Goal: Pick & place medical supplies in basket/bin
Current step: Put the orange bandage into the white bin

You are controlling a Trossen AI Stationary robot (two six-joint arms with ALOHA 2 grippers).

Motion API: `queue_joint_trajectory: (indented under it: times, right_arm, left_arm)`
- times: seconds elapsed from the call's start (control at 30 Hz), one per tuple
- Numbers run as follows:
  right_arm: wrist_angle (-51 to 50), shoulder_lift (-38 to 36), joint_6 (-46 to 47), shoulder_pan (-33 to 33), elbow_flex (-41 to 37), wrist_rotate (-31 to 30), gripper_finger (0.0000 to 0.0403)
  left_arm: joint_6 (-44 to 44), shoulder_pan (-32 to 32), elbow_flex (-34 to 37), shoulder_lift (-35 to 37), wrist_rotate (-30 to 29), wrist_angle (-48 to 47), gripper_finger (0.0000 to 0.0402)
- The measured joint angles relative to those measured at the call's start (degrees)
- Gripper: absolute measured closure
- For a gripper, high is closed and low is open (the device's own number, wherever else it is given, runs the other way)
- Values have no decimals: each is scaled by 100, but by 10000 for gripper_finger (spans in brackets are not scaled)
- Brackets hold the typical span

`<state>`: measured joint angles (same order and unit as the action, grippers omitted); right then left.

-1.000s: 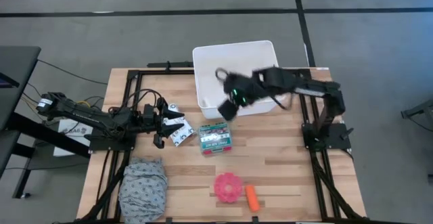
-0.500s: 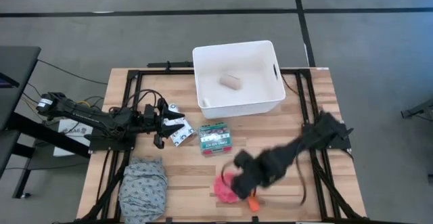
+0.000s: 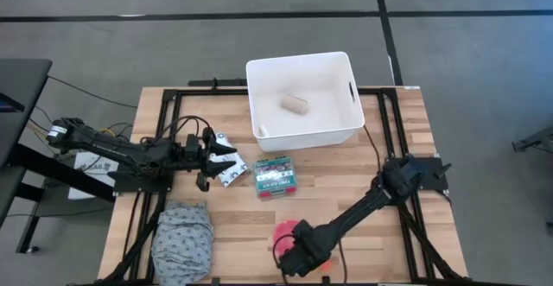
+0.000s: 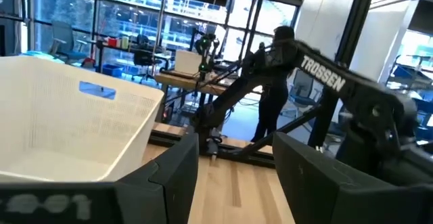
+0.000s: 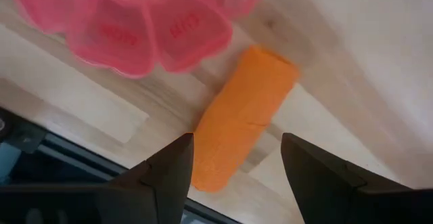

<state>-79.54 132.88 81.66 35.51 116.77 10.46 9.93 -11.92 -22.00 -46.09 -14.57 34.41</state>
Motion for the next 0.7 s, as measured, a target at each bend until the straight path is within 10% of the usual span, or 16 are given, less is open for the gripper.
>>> queue_joint_trajectory:
  times: [0.7]
  right_arm:
    - [1123, 151, 1883, 391, -788, -180, 187]
  left_arm:
    - [-2000, 0, 2, 2, -72, 1133, 223]
